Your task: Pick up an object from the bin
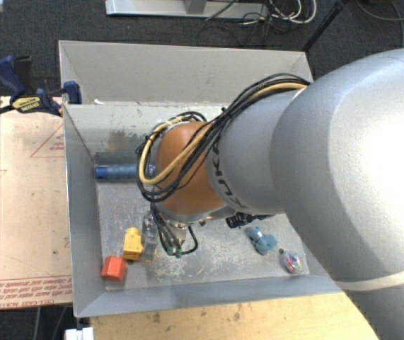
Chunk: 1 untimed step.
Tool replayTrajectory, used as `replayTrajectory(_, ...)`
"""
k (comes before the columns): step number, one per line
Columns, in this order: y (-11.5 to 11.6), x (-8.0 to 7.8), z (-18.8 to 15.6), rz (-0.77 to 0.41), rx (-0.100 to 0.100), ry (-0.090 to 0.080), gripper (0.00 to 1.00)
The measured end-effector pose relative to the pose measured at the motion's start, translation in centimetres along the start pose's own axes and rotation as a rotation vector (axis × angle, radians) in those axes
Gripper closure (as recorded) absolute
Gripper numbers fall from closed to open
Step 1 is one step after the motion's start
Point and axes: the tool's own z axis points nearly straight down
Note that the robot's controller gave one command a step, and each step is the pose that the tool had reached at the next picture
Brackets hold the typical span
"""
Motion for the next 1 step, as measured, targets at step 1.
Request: replayTrajectory(1,-0.07,0.16,0.23,0.0,0.002,0.005,0.0)
